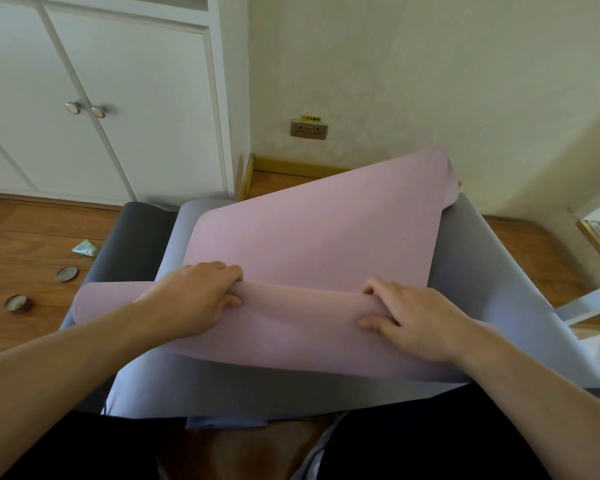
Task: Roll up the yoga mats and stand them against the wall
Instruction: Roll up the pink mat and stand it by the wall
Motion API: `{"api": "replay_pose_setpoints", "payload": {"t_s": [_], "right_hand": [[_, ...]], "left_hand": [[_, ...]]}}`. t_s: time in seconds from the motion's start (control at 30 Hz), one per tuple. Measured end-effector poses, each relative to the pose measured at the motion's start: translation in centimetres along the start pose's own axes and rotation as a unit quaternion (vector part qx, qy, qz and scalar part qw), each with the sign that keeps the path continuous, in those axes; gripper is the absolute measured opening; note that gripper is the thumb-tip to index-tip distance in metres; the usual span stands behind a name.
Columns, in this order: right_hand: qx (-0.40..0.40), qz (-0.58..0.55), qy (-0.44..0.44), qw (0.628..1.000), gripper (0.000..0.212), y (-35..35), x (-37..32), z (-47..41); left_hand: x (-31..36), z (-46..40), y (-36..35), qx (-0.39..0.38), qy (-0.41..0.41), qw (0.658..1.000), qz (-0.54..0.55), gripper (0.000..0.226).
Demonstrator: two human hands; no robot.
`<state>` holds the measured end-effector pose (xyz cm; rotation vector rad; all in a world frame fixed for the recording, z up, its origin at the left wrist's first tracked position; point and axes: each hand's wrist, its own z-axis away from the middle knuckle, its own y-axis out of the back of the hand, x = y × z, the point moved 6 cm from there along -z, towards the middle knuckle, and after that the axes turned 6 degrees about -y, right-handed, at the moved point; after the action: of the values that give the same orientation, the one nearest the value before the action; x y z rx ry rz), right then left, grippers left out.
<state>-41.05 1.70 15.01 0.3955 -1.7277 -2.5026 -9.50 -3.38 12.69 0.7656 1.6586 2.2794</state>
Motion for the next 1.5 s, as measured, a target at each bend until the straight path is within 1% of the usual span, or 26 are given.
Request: {"api": "replay_pose_setpoints", "payload": {"t_s": [0.07, 0.2, 0.3, 0.4, 0.47, 0.53, 0.57, 0.7, 0.83, 0.9, 1.03, 1.17, 1.23, 1.27, 1.33, 1.4, 1.5], "right_hand": [[-0.010, 0.009, 0.008, 1.000, 0.042, 0.1, 0.1, 0.2], [0.028, 0.035, -0.007, 0.999, 0.034, 0.0, 0.1, -0.2], [0.066, 0.052, -0.043, 0.996, 0.028, 0.4, 0.1, -0.4], [0.054, 0.075, -0.072, 0.993, 0.025, 0.2, 0.0, -0.5], [0.036, 0.064, -0.069, 0.995, 0.026, -0.1, -0.1, -0.5], [0.019, 0.014, -0.059, 0.998, 0.029, -0.1, -0.3, -0.3], [0.012, -0.012, -0.052, 0.998, 0.032, 0.0, -0.4, -0.2], [0.012, -0.022, -0.011, 1.000, 0.043, 0.8, -1.1, 0.2], [0.019, -0.018, -0.010, 1.000, 0.050, 0.9, -1.0, 0.2], [0.019, -0.007, -0.011, 1.000, 0.047, 0.7, -1.1, 0.1], [0.027, 0.013, -0.022, 0.999, 0.034, 0.3, -1.2, -0.5], [0.076, 0.025, -0.022, 0.997, 0.025, 0.6, -0.9, -1.1], [0.097, 0.028, -0.039, 0.994, 0.023, 0.8, -0.6, -1.5], [0.095, 0.031, -0.053, 0.994, 0.022, 0.8, -0.5, -1.6], [0.084, 0.028, -0.069, 0.994, 0.018, 0.6, -0.6, -1.9], [0.084, 0.023, -0.062, 0.994, 0.014, 0.3, -0.9, -2.0], [0.073, 0.072, -0.044, 0.994, 0.014, -0.1, -1.3, -1.9]], "left_hand": [[0.2, 0.0, -0.2, -0.009, -0.007, 1.000, -0.018, 0.014], [0.7, 0.1, -0.9, -0.023, -0.003, 0.999, -0.026, 0.013], [1.7, 0.3, -1.2, -0.033, -0.013, 0.999, -0.033, 0.017], [2.7, 0.4, -1.3, -0.045, -0.017, 0.997, -0.052, 0.021], [2.9, 0.6, -1.0, -0.056, -0.015, 0.996, -0.069, 0.031], [2.8, 0.7, -0.5, -0.056, -0.016, 0.993, -0.105, 0.050], [2.7, 0.8, -0.3, -0.056, -0.011, 0.991, -0.119, 0.056], [2.3, 0.6, -0.3, -0.036, 0.013, 0.991, -0.128, 0.048], [2.4, 0.8, -1.0, -0.045, 0.016, 0.992, -0.113, 0.043], [2.5, 1.0, -1.1, -0.055, 0.019, 0.992, -0.108, 0.043], [2.5, 0.7, -1.0, -0.061, 0.022, 0.994, -0.087, 0.042], [2.6, 0.3, -1.5, -0.061, 0.030, 0.995, -0.069, 0.050], [2.7, 0.2, -1.8, -0.062, 0.036, 0.996, -0.059, 0.054], [2.8, 0.2, -1.9, -0.060, 0.039, 0.996, -0.054, 0.054], [2.7, 0.0, -1.8, -0.047, 0.045, 0.997, -0.049, 0.053], [2.5, -0.2, -1.5, -0.033, 0.044, 0.997, -0.047, 0.049], [2.7, -0.2, -0.7, -0.004, 0.020, 0.998, -0.060, 0.039]]}}
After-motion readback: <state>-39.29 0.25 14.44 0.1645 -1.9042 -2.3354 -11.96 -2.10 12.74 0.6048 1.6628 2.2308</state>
